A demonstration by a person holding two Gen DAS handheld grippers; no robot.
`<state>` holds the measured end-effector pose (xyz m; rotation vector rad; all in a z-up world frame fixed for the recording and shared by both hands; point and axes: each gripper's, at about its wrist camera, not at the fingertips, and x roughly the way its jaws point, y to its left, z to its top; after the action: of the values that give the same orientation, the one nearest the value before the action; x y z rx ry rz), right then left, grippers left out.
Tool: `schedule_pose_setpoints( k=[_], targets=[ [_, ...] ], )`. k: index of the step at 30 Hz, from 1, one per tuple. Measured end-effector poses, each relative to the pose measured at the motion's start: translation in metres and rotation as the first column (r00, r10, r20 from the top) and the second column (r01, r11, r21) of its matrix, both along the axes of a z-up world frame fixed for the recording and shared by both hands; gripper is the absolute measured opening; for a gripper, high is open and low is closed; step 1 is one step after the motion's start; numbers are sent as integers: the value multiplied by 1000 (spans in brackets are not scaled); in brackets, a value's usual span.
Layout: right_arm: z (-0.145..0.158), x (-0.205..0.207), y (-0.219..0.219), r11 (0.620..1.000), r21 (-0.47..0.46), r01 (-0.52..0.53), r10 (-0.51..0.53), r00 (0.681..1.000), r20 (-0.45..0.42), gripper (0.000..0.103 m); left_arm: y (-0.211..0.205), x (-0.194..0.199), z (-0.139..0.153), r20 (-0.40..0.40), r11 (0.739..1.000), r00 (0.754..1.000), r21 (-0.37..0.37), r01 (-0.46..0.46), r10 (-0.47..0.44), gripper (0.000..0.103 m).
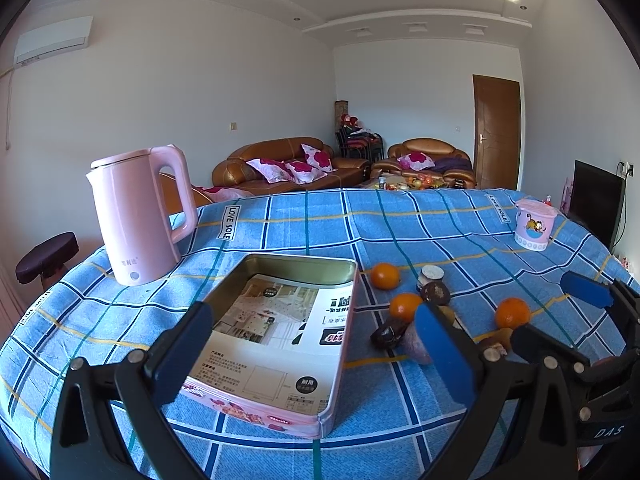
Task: Organize fruits
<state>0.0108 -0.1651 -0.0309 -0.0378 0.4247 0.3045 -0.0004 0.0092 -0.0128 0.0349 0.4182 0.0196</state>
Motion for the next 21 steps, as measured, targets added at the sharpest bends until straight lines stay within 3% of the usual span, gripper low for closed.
schedule_pose_setpoints(
  k=[21],
  targets=[
    [-21, 7, -5, 999, -34, 27, -28, 999, -27, 102, -8, 9, -14, -41, 1000, 999, 9, 10, -9, 103]
  ],
)
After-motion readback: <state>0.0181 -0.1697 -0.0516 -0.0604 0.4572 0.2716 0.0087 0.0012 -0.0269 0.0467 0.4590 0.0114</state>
